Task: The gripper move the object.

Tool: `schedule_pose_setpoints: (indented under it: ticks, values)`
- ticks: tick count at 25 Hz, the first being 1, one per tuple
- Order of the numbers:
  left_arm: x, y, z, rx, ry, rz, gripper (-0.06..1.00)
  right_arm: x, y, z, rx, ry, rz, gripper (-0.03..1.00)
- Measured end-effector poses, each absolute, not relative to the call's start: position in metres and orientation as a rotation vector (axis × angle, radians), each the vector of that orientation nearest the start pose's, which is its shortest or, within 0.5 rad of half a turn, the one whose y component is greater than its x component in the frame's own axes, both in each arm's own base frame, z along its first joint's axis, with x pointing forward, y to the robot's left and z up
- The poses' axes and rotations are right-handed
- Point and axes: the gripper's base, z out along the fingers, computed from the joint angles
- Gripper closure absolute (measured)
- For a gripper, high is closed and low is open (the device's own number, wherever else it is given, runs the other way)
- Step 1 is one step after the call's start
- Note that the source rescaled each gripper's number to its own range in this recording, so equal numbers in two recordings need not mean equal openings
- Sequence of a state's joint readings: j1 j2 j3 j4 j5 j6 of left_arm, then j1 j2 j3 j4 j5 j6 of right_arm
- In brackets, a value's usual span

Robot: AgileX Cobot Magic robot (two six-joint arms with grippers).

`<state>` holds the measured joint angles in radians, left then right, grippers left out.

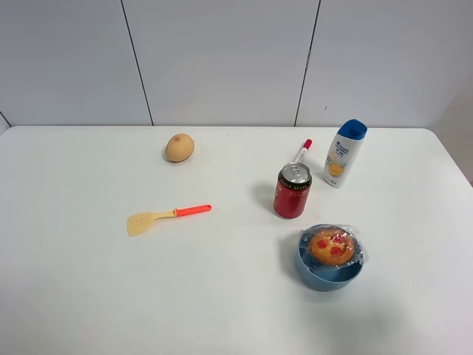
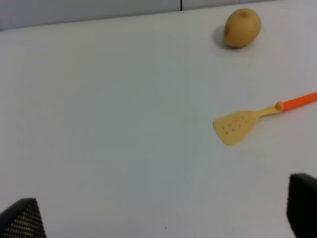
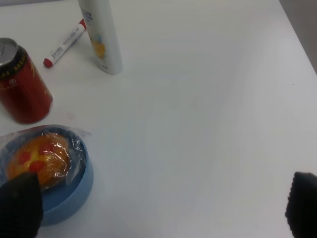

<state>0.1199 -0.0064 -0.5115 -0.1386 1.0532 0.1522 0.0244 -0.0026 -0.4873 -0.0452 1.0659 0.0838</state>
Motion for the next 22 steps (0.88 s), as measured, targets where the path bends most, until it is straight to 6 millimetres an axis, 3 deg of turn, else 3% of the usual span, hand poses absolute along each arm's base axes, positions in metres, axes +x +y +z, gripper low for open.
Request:
schedule_pose_setpoints:
  ticks: [22]
  values:
    - [-0.0058,-0.0119,0.2813,0.036,2.012,0.004,-0.06,-0.004,-0.0037,0.2734,0.063,2.058,0.013,-0.03]
